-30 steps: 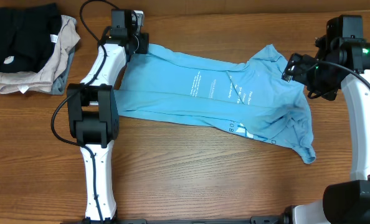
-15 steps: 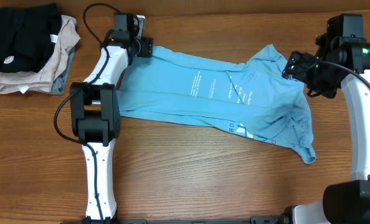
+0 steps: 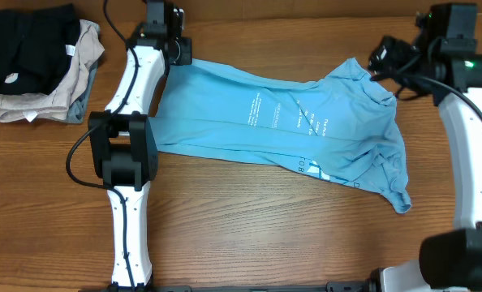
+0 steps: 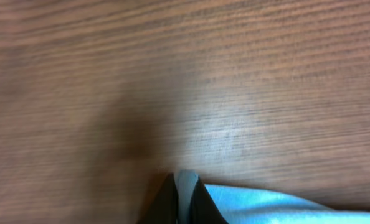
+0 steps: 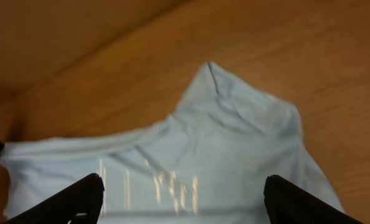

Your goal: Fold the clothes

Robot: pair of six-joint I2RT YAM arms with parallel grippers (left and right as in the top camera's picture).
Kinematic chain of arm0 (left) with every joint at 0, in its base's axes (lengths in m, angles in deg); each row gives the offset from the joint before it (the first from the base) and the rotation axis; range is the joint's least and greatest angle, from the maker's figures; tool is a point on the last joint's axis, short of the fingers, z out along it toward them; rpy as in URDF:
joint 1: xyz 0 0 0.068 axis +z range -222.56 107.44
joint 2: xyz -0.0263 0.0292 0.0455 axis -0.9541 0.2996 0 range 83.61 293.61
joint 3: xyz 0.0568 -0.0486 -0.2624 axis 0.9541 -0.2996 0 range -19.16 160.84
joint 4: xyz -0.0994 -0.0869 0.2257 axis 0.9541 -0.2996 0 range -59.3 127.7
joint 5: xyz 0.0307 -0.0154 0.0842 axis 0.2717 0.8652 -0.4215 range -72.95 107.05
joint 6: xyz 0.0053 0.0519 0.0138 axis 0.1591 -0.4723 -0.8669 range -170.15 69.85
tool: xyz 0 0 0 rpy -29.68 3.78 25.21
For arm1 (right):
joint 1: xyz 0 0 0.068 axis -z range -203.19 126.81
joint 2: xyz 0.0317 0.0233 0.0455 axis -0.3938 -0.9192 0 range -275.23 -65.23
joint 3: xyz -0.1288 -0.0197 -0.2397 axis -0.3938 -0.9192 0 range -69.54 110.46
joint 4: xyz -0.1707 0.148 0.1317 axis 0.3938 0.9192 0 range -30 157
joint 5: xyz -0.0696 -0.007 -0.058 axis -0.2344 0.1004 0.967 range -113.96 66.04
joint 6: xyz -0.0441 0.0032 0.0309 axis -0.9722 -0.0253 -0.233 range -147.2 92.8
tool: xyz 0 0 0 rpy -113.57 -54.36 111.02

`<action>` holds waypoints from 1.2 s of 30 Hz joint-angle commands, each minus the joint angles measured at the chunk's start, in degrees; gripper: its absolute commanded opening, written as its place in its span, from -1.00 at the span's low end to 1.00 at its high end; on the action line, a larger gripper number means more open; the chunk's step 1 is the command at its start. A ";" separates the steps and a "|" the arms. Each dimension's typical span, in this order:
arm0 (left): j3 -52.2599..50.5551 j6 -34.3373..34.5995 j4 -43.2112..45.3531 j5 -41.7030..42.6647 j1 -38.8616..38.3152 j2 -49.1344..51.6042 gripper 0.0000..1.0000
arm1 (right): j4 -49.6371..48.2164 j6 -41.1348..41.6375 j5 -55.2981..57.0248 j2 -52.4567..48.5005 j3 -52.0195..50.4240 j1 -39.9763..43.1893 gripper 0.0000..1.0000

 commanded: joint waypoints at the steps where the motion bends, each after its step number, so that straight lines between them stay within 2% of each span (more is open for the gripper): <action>1: 4.74 1.92 -4.50 -2.23 -0.11 -4.26 -0.92 | -5.84 0.48 1.03 -6.54 0.63 -1.42 0.72; 6: 6.69 1.92 -12.48 -2.19 -0.39 -4.79 -0.92 | -16.92 0.50 6.45 -16.87 0.63 -2.05 0.72; 8: 6.71 1.88 -14.47 -2.25 -0.63 -4.79 -0.91 | -20.46 0.57 7.50 -20.63 0.63 -2.01 0.59; 11: 6.71 1.90 -16.41 -2.10 -0.68 -4.79 -0.92 | -24.50 0.70 8.11 -25.64 0.63 -1.62 0.55; 15: 6.71 1.90 -18.14 -2.16 -0.57 -4.79 -0.92 | -27.71 1.20 8.04 -30.73 0.63 -1.40 0.43; 20: 6.71 1.86 -18.84 -2.25 -0.57 -4.79 -0.92 | -27.26 2.25 6.49 -34.73 0.63 -1.46 0.33; 31: 6.71 1.86 -18.82 -4.63 -0.52 -4.79 -0.92 | -27.61 3.32 5.92 -35.17 0.76 -1.29 -0.18; 36: 6.71 1.81 -18.78 -5.25 -0.46 -4.79 -0.92 | -27.65 3.34 5.92 -33.40 0.76 -1.29 -0.78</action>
